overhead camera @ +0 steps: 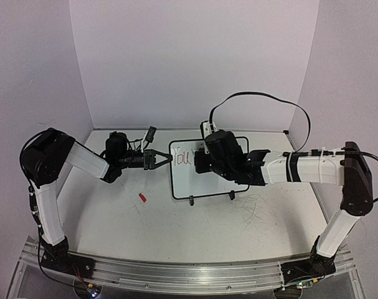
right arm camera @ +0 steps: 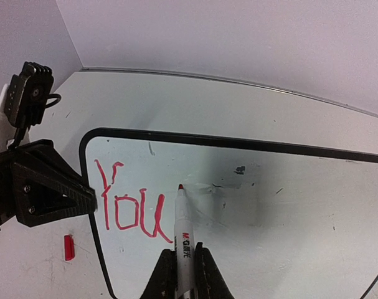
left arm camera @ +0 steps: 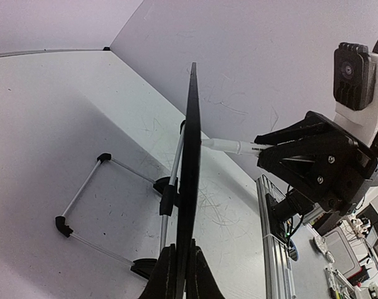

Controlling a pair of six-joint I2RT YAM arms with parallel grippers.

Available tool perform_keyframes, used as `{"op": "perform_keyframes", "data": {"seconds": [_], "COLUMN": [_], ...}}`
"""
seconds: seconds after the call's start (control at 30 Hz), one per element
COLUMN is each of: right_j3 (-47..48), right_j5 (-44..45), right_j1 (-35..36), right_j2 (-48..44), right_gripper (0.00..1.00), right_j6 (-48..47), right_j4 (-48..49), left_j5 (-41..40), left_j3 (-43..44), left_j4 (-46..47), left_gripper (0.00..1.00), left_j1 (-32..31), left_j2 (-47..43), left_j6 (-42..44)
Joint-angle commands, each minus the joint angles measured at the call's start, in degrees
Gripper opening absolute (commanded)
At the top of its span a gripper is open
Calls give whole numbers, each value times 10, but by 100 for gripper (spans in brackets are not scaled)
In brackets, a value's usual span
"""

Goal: Write a sentence on the whiteboard

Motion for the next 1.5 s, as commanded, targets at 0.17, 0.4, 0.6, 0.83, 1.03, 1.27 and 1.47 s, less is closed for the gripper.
{"op": "perform_keyframes", "data": {"seconds": [0.17,0.4,0.6,0.83,1.03,1.27,1.47], "right_j3": [18,16,-17,-53,-25,-9,-2], "right_j5": [25,7,-42,6,-8,-23,-12], "right_j1": [-3,-1,23,-4,-4,-5,-7], "right_j2": [9,3,-69,-80,-48,-29,-23], "right_gripper": [0,0,0,0,0,0,0], "right_j6": [22,35,38,34,17,-2,3], "right_j4": [-17,-31,-2,-9,-10,-3,-2], "left_j5": [20,20,19,19,17,18,19], "left_j3": [12,12,11,11,12,14,15], "left_j4": [6,6,3,1,0,-1,-2], "left_gripper": [0,0,0,0,0,0,0], "left_j1": [-4,-3,-3,-3,-4,-4,-4], "left_j2": [-34,-33,-37,-35,-35,-35,-36], "left_j6": [-2,-1,0,0,1,1,1]}}
